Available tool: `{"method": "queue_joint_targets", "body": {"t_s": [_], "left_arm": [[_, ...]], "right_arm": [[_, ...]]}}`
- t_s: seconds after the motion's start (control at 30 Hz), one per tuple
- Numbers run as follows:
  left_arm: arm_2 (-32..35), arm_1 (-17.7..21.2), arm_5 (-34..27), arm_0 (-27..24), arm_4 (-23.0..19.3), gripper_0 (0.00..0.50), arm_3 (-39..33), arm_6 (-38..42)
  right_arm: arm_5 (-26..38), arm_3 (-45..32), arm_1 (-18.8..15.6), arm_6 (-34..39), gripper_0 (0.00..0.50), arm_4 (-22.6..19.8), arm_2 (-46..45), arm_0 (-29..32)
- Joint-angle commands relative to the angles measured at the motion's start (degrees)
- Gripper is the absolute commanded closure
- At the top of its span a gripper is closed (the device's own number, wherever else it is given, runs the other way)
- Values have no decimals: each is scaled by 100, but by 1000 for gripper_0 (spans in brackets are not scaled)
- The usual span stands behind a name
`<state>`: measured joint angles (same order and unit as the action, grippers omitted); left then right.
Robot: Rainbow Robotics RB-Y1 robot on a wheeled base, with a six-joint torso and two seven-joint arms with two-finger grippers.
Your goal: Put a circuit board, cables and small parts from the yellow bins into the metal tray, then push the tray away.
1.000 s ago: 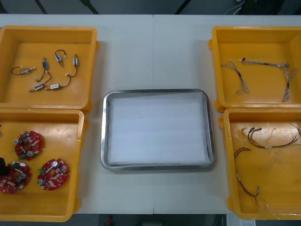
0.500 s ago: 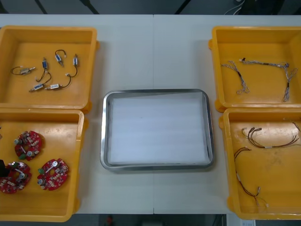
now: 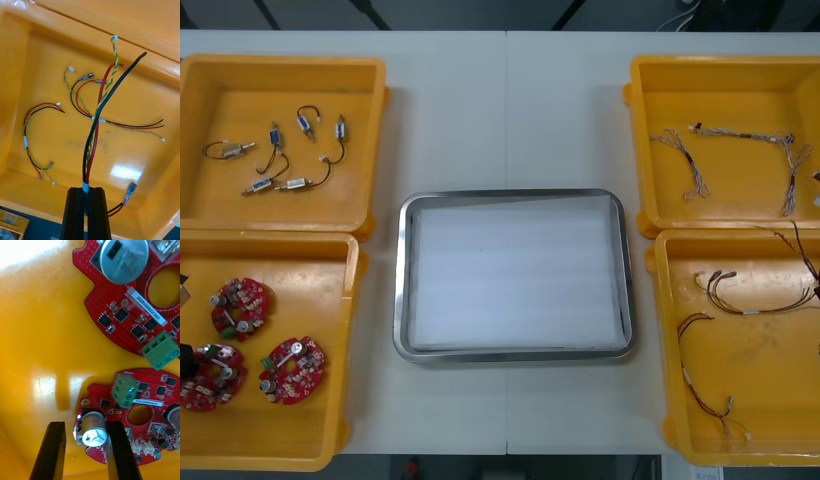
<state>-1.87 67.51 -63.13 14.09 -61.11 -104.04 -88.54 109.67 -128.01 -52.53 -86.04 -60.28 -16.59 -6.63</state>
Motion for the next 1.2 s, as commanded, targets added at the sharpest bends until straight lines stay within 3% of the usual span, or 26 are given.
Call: {"method": "queue_joint_targets", "body": {"t_s": [0.03, 0.13, 0.47, 0.8, 1.2], "left_arm": [[-68, -45, 64, -47, 64, 443, 15, 285], [-68, -45, 64, -47, 64, 499, 24, 294], [-68, 17, 91, -55, 73, 500, -2, 268], [90, 720, 100, 200, -120, 500, -486, 285], [1031, 1599, 20, 850, -1298, 500, -960, 171]], "right_arm": [[33, -154, -345, -247, 500, -125, 288, -356], [33, -154, -381, -282, 500, -178, 358, -400], [-122, -154, -644, -291, 500, -336, 824, -637], [-280, -163, -706, -291, 500, -415, 1105, -866], [-385, -154, -706, -273, 500, -503, 1404, -1130]]}}
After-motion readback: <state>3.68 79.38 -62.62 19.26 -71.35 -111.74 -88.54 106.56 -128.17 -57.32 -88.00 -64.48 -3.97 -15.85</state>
